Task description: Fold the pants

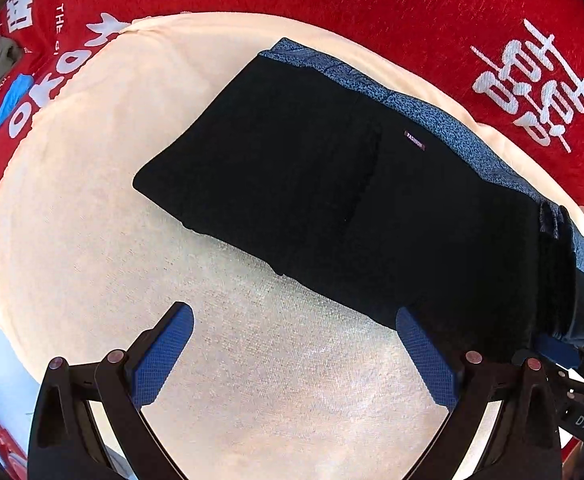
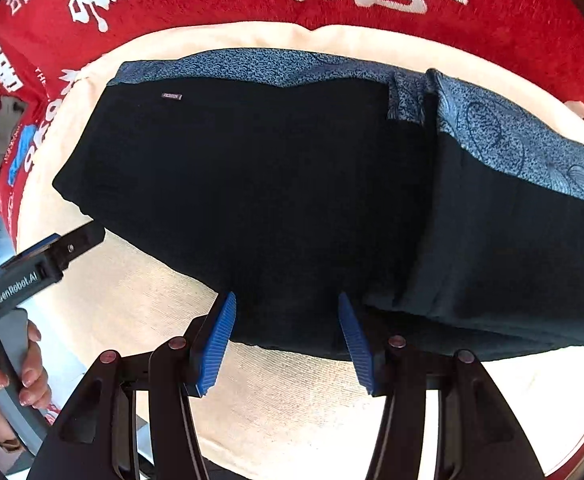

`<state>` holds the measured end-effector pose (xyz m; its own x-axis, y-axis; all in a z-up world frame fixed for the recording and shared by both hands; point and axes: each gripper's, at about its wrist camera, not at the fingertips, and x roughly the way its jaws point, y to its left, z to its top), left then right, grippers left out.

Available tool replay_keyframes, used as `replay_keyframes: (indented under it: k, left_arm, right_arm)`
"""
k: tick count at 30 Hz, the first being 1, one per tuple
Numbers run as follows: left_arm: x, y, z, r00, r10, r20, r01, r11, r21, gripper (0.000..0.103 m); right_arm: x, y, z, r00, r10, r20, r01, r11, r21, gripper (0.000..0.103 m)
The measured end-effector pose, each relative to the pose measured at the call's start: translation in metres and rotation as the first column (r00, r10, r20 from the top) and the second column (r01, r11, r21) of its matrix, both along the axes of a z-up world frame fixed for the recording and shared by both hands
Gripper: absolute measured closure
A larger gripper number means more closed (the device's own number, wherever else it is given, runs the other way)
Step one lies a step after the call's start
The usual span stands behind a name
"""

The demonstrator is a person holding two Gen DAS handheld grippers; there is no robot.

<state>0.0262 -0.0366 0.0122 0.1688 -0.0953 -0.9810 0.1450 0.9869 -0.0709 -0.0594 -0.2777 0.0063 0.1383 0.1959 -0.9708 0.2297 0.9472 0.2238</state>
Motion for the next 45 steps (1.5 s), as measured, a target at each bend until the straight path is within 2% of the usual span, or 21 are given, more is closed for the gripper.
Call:
replay_keyframes:
  k: [13,15,17,19,24,25,27,29,30,32,34,36,38,40,42,43,44,45]
  left_arm:
    - [0.006,-0.001,0.000,1.000,0.009,-0.001,-0.009,1.000,-0.027,0.001]
    - [0.007,0.000,0.000,1.000,0.020,-0.004,-0.020,0.998,-0.061,0.001]
    - [0.009,0.008,0.001,0.998,0.054,-0.011,-0.055,0.987,-0.151,0.001]
    - [0.013,0.022,0.001,0.994,0.107,-0.027,-0.111,0.962,-0.250,0.001]
    - [0.023,0.057,-0.017,0.971,0.226,-0.084,-0.240,0.886,-0.396,0.001]
    - [0.025,0.063,-0.022,0.964,0.245,-0.100,-0.264,0.863,-0.430,0.001]
    - [0.026,0.070,-0.024,0.961,0.262,-0.091,-0.273,0.834,-0.480,0.001]
    - [0.030,0.068,-0.023,0.965,0.250,-0.078,-0.255,0.825,-0.505,0.001]
    - [0.034,0.065,-0.024,0.967,0.244,-0.079,-0.249,0.818,-0.519,0.001]
    - [0.043,0.055,-0.024,0.967,0.229,-0.108,-0.250,0.785,-0.566,0.001]
    - [0.049,0.040,-0.021,0.966,0.232,-0.112,-0.253,0.771,-0.584,0.001]
    - [0.052,0.032,-0.021,0.970,0.224,-0.093,-0.236,0.784,-0.575,0.001]
    - [0.057,0.028,-0.033,0.965,0.233,-0.124,-0.262,0.801,-0.538,0.001]
    - [0.058,0.025,-0.030,0.958,0.258,-0.123,-0.283,0.802,-0.526,0.001]
    - [0.058,0.024,-0.024,0.953,0.281,-0.113,-0.301,0.837,-0.457,0.015]
    - [0.058,0.023,-0.022,0.953,0.287,-0.094,-0.299,0.858,-0.418,0.033]
    - [0.057,0.023,-0.019,0.957,0.280,-0.072,-0.286,0.878,-0.384,0.058]
    - [0.056,0.021,-0.016,0.966,0.256,-0.038,-0.255,0.913,-0.318,0.068]
  right_arm:
    - [0.005,0.009,-0.004,1.000,0.022,-0.019,-0.022,0.999,-0.026,0.045]
    - [0.006,0.010,-0.005,1.000,0.021,-0.021,-0.022,0.999,-0.027,0.044]
    - [0.007,0.012,-0.006,1.000,0.021,-0.021,-0.022,0.999,-0.026,0.044]
    - [0.007,0.012,-0.007,1.000,0.020,-0.020,-0.020,1.000,-0.024,0.044]
    - [0.007,0.012,-0.010,1.000,0.018,-0.012,-0.019,1.000,-0.017,0.043]
    - [0.007,0.013,-0.010,1.000,0.020,-0.008,-0.021,1.000,-0.017,0.043]
    - [0.006,0.014,-0.011,1.000,0.023,-0.001,-0.023,1.000,-0.019,0.042]
    - [0.005,0.014,-0.012,1.000,0.027,0.007,-0.027,0.999,-0.023,0.042]
    - [0.005,0.015,-0.012,1.000,0.027,0.009,-0.026,0.999,-0.024,0.042]
    - [0.003,0.016,-0.012,1.000,0.025,0.012,-0.025,0.999,-0.027,0.041]
    - [0.004,0.016,-0.012,1.000,0.028,0.012,-0.028,0.999,-0.029,0.041]
    - [0.005,0.015,-0.012,0.999,0.031,0.012,-0.031,0.999,-0.027,0.041]
    - [0.006,0.015,-0.012,0.999,0.035,0.010,-0.035,0.999,-0.025,0.040]
    - [0.008,0.015,-0.011,0.999,0.040,0.004,-0.040,0.999,-0.022,0.040]
    - [0.009,0.012,-0.005,0.999,0.035,0.001,-0.035,0.999,0.001,0.040]
    - [0.011,0.009,0.000,0.999,0.032,0.003,-0.032,0.999,0.020,0.040]
    - [0.014,0.006,0.008,1.000,0.027,0.013,-0.028,0.999,0.035,0.040]
    - [0.018,0.004,0.016,0.999,0.025,0.025,-0.026,0.999,0.040,0.040]
